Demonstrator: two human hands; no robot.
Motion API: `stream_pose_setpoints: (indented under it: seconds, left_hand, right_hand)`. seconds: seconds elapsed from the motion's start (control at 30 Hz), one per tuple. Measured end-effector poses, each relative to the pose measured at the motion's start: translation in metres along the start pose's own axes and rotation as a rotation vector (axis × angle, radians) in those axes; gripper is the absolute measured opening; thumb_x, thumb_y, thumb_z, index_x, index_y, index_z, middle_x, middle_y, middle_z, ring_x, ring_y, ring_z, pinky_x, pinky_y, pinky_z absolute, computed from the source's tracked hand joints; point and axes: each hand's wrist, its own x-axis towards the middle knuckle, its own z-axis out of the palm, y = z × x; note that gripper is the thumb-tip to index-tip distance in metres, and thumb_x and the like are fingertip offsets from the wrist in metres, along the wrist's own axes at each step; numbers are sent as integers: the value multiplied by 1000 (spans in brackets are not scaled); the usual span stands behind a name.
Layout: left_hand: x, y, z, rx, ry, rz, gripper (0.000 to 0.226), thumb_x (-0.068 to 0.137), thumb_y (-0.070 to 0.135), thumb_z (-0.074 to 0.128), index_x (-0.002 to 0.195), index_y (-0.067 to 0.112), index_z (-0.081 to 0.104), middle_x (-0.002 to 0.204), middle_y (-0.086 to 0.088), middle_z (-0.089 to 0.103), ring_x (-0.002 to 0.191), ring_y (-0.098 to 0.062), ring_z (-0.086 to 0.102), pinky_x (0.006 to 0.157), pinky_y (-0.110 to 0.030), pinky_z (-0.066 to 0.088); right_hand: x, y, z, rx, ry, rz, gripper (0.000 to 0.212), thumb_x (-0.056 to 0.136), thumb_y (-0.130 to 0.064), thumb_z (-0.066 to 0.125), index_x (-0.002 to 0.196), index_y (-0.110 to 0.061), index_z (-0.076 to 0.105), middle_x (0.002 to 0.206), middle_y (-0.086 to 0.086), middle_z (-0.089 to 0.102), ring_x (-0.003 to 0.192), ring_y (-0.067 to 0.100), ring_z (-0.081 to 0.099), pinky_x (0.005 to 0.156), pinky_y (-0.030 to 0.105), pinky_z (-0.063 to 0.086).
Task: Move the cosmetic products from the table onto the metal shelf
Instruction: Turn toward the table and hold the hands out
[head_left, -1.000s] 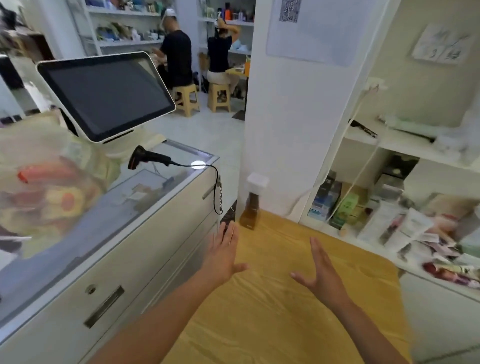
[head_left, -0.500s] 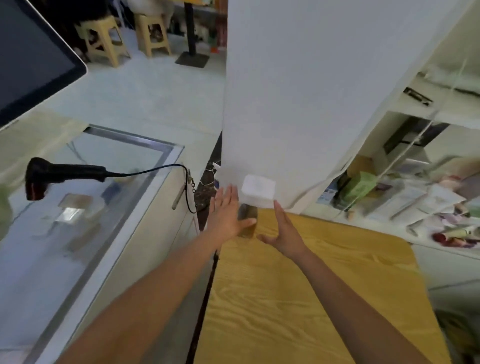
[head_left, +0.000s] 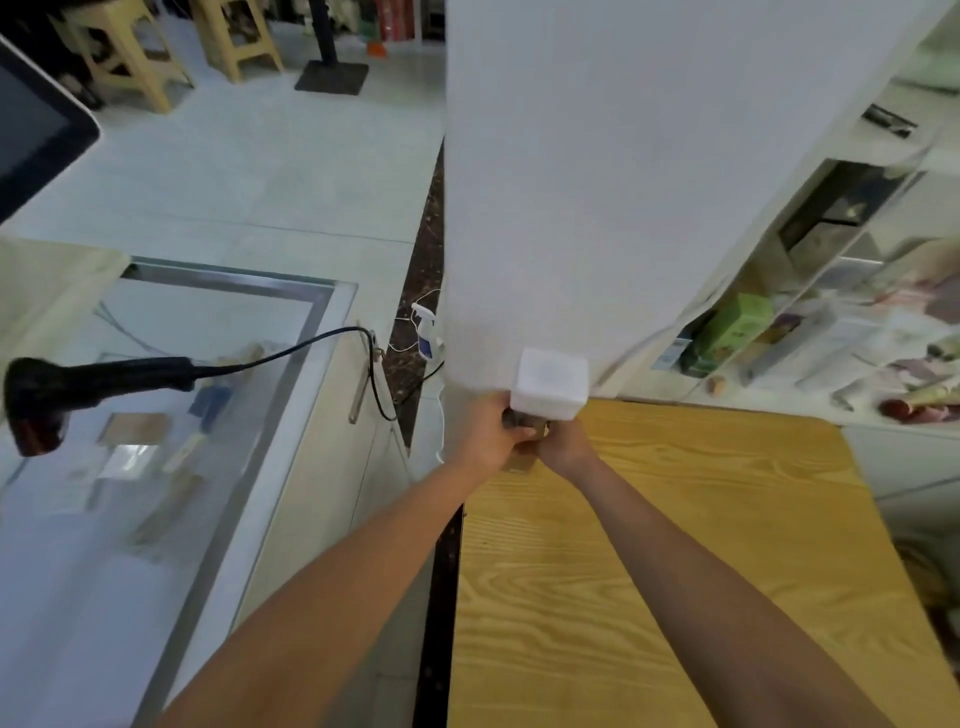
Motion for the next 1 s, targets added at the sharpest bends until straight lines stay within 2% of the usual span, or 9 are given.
stream_pose_setpoints:
  seconds: [0.07,0.2,0.3,0.4,0.5,0.63,0.8,0.9,1.0]
  left_hand:
    - [-9,7,6,40,-80,-29,36,80,3,72,115,5,63,106,-8,67,101,-19,60,90,-29,46]
    - [-29,33,23,162,-157,44,35,79,12,75,113,8,65,108,-12,69,104,-29,63,90,-42,49]
    - [-52,64,38,199,-192,106,37,80,15,74,115,9,64,112,-12,68,106,-27,62,88,-37,49]
    - [-82,98,58,219,-249,190,38,80,15,75,115,9,64,115,-12,68,108,-27,62,90,-37,48]
    - [-118,132,81,258,-355,249,38,81,18,74,117,12,64,117,-9,67,110,-26,61,92,-38,49]
    - [-164,175,124,334,-475,399,39,82,21,73,118,11,63,116,-9,67,108,-27,62,90,-38,49]
    - [-231,211,194,368,-697,555,35,80,19,75,113,8,66,113,-11,69,104,-28,63,84,-37,49]
    - [-277,222,243,356,-837,610,36,80,17,75,114,11,67,114,-9,69,107,-27,63,91,-41,49]
    - [-328,229,285,345,-975,636,37,82,18,74,117,12,65,116,-8,68,109,-26,61,94,-40,47]
  right_hand:
    - [-19,2,-7,8,23,-34,41,69,-3,80,106,-12,65,112,12,65,108,33,59,90,46,50]
    - [-64,9,-38,45,94,-21,60,62,-6,86,116,-6,61,110,7,64,99,20,57,80,31,48]
    - [-98,16,-65,78,184,-26,66,60,-10,88,120,-8,59,114,9,63,106,25,57,84,40,49]
    - [-143,24,-94,107,255,-19,66,63,-11,87,121,-8,57,105,0,59,98,17,54,78,36,47]
    - [-197,36,-123,131,342,-23,70,59,-16,89,121,-12,57,112,4,63,105,24,58,83,42,50]
    - [-273,58,-154,181,519,23,64,62,-10,86,119,-11,58,111,7,63,99,19,56,82,36,48]
    - [-369,109,-181,194,694,173,62,62,-18,87,117,-13,59,106,1,63,99,18,58,84,36,48]
    - [-432,144,-191,209,794,289,55,62,-21,86,110,-14,61,106,4,67,101,22,61,88,41,51]
    - [-493,177,-197,220,845,408,48,63,-23,85,105,-16,62,100,-2,66,99,19,62,90,37,51]
